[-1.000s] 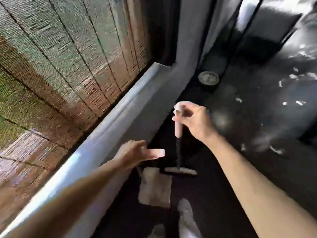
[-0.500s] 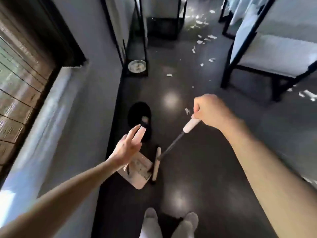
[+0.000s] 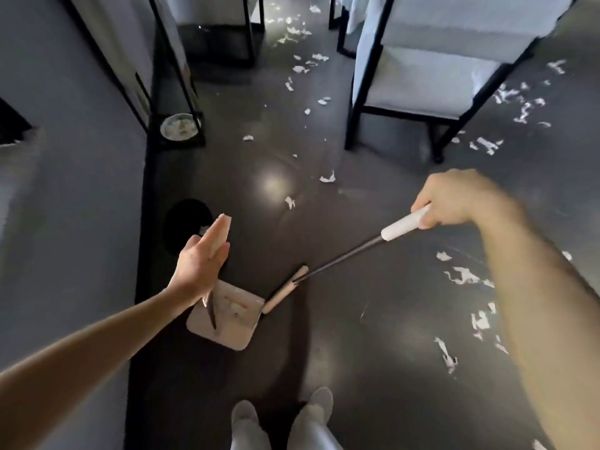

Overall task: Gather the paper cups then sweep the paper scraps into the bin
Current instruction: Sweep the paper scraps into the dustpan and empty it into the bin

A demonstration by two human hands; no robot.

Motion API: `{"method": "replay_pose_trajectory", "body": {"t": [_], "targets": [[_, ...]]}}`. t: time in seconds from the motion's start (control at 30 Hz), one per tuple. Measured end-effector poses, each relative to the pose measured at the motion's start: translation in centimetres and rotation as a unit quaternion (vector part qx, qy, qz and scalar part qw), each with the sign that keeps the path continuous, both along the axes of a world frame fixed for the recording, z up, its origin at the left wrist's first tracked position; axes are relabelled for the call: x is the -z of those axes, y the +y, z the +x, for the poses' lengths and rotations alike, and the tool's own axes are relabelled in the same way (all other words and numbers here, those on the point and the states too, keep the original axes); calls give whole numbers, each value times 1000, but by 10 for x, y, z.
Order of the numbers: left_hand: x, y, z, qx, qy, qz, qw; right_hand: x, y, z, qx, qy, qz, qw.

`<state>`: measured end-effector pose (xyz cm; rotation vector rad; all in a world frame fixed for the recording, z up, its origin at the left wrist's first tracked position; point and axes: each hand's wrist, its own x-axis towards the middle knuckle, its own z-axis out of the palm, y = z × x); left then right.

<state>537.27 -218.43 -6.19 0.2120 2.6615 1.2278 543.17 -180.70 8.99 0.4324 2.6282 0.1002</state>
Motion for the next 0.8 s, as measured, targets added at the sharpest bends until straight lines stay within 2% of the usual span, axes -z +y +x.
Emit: {"method": "replay_pose_trajectory", "body": {"t": [0.2, 0.3, 0.43, 0.47, 0.5, 0.57, 0.6, 0.63, 0.7, 0.8], "targets": [[1, 40, -7, 26, 21, 0, 999, 14, 62, 55, 180, 25, -57, 982], [8, 53, -7, 45, 4, -7, 999, 41, 79, 82, 288, 74, -117, 947], [19, 78, -5, 69, -7, -23, 997, 115, 51, 106, 384, 33, -251, 888], [23, 84, -4, 76, -6, -29, 997, 136, 40, 111, 423, 24, -294, 857], [28, 90, -2, 82, -7, -33, 996, 157, 28, 116, 474, 17, -346, 809], [35, 99, -1, 83, -13, -34, 996, 190, 5, 128, 582, 3, -453, 675], [39, 102, -2, 80, -12, -33, 996, 205, -5, 132, 610, -5, -483, 628], [43, 106, -3, 76, -10, -33, 996, 217, -12, 135, 626, -4, -501, 598], [47, 114, -10, 70, -14, -40, 997, 239, -24, 138, 648, 2, -494, 580], [49, 127, -20, 74, -26, -53, 995, 262, -41, 139, 637, -14, -451, 626]]}}
